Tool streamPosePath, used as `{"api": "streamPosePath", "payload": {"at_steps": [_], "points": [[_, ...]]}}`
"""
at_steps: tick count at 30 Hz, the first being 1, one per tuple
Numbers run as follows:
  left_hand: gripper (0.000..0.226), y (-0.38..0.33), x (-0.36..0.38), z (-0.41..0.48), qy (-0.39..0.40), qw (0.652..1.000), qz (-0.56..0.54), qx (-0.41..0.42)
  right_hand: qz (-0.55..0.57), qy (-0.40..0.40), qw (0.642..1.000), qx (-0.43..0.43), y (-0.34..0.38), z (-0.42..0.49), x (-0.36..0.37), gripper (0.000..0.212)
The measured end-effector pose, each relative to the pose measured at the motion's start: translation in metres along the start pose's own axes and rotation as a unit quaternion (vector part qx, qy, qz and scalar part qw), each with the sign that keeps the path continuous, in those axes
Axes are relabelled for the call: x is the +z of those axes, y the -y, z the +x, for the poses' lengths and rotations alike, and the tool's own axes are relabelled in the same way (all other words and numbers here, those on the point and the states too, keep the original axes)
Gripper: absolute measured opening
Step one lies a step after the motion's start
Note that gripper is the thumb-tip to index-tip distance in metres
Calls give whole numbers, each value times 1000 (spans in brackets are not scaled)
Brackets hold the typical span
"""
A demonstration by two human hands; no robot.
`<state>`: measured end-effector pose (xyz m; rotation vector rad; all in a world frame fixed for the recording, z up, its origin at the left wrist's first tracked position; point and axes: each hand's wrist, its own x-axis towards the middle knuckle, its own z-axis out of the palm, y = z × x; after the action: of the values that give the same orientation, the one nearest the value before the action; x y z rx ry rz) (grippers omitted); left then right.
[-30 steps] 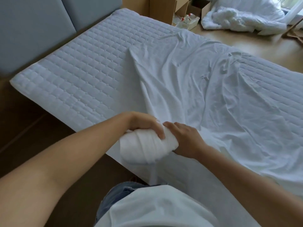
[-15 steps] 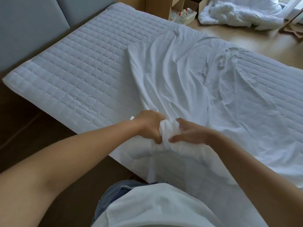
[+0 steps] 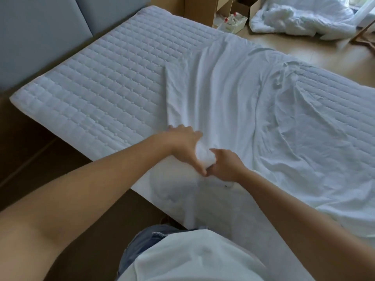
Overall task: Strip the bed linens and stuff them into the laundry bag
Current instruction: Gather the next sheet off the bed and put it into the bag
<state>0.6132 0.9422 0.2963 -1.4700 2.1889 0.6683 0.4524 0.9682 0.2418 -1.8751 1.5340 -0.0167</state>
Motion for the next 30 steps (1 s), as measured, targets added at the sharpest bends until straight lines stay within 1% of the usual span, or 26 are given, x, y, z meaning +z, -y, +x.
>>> {"api": "streamPosePath", "payload": {"at_steps": [1, 2, 3, 4, 5, 6, 7, 9, 10, 11, 12, 13, 14, 15, 16, 17, 18, 20, 22, 24, 25, 26, 27, 28, 29, 30], "points": [[124, -13, 10, -4, -37, 993, 113, 24, 102, 35, 993, 52, 1, 4, -8, 30], [131, -21, 23, -6, -72, 980, 180, 49, 181, 57, 978, 87, 0, 6, -17, 24], [133, -23, 36, -3, -121, 968, 208, 69, 218, 80, 967, 104, -1, 7, -26, 19], [127, -19, 48, 2, -202, 953, 201, 103, 227, 105, 962, 112, -1, 7, -36, 16], [115, -14, 55, 7, -298, 927, 174, 146, 226, 135, 957, 124, -2, 6, -43, 15], [99, -10, 58, 11, -367, 903, 135, 179, 221, 165, 951, 138, -4, 5, -49, 14], [85, -9, 56, 13, -365, 907, 92, 190, 224, 195, 942, 156, -5, 3, -53, 14], [64, -11, 47, 13, -259, 952, 46, 158, 228, 221, 931, 181, -6, 3, -55, 25], [58, -11, 42, 14, -205, 969, 34, 132, 216, 209, 938, 173, -7, 3, -53, 37], [55, -7, 38, 16, -154, 982, 19, 104, 179, 176, 957, 144, -8, 2, -48, 54], [53, -1, 34, 17, -104, 991, -12, 78, 100, 125, 982, 101, -10, 0, -41, 75], [51, 9, 31, 20, -55, 995, -58, 53, -11, 75, 996, 45, -9, -6, -33, 97], [48, 20, 31, 22, -19, 992, -124, 32, -122, 45, 991, -18, -9, -12, -23, 113], [45, 29, 32, 24, 16, 978, -210, 12, -211, 29, 974, -76, -12, -17, -10, 124], [45, 34, 33, 24, 53, 954, -297, -2, -277, 9, 953, -123, -15, -21, 1, 131], [48, 37, 32, 21, 90, 929, -360, -7, -319, -35, 933, -166, -21, -20, 11, 134], [51, 38, 31, 19, 122, 911, -394, -6, -319, -97, 920, -206, -25, -16, 18, 132], [55, 42, 28, 16, 177, 893, -414, -12, -253, -167, 920, -249, -25, -4, 23, 115], [55, 49, 24, 12, 225, 877, -423, -32, -202, -124, 944, -230, -11, 3, 17, 92], [57, 54, 18, 9, 230, 873, -428, -31, -161, -51, 972, -164, -1, 6, 18, 68], [62, 53, 16, 8, 199, 897, -394, -23, -119, -27, 985, -123, 1, 6, 20, 56], [72, 50, 14, 7, 144, 940, -308, -16, -52, 3, 996, -70, 2, 7, 21, 47], [88, 45, 14, 5, 71, 981, -183, -10, 42, 32, 998, -19, 3, 6, 21, 43], [106, 35, 17, 0, 7, 999, -46, 7, 142, 59, 988, 29, 4, 8, 21, 43], [120, 25, 24, -4, -35, 997, 66, 38, 222, 81, 969, 70, 5, 10, 19, 45], [129, 14, 34, -8, -57, 985, 144, 72, 257, 111, 955, 99, 4, 13, 15, 45]]}}
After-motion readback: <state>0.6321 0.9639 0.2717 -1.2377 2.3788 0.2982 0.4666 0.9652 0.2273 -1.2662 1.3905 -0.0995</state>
